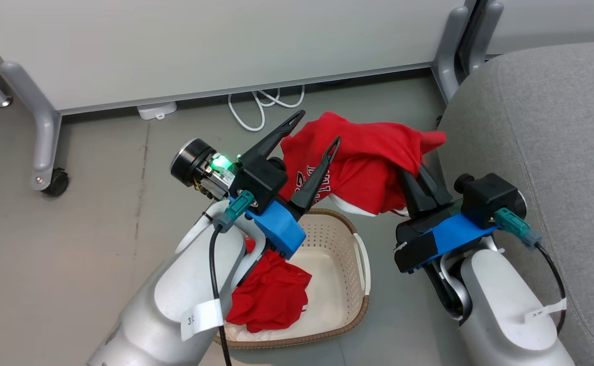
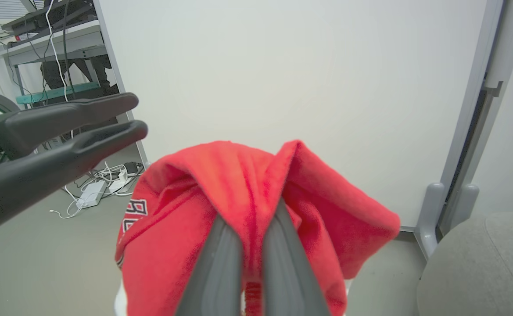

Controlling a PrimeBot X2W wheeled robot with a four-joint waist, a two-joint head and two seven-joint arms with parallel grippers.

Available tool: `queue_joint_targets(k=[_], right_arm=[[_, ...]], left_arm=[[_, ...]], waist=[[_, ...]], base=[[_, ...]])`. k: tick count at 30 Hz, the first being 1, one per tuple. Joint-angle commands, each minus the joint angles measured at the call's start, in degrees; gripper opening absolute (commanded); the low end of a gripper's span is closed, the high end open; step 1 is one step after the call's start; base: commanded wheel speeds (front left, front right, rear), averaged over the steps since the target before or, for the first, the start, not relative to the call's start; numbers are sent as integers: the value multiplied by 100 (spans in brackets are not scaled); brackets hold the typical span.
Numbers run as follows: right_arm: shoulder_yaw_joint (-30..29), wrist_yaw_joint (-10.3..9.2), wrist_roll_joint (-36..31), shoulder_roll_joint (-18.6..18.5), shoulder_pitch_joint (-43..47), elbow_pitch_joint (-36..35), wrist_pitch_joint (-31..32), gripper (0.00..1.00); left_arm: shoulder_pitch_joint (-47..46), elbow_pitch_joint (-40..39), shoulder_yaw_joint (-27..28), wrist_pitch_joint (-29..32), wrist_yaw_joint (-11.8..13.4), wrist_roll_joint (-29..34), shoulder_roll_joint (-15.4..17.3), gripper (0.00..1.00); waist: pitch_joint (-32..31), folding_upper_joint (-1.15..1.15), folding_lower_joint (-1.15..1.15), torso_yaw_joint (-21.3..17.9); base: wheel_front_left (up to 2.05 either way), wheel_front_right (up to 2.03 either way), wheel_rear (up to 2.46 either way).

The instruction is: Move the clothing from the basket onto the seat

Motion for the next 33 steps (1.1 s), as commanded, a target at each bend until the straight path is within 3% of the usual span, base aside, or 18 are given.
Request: queue_joint_targets(k=[1, 11, 23, 33], right_arm=[[-33, 2, -7, 3, 51, -40, -6, 0], [-480, 2, -194, 2, 57, -420, -6, 0], [-1398, 2, -313, 3, 313, -1019, -6, 0], [-2209, 2, -324, 4, 605, -1359, -6, 0]], left_arm=[[60, -15, 30, -30, -10, 11, 22, 100], [107, -189, -65, -29, -9, 64, 92, 100], [203, -350, -431, -30, -10, 71, 200, 100], [84, -396, -819, -29, -10, -2, 263, 100]], waist=[[42, 0, 0, -75], [377, 0, 0, -731], [714, 0, 0, -1630], [955, 0, 0, -2124]], base=[[0, 0, 0], [0, 0, 0], [0, 0, 0], [0, 0, 0]])
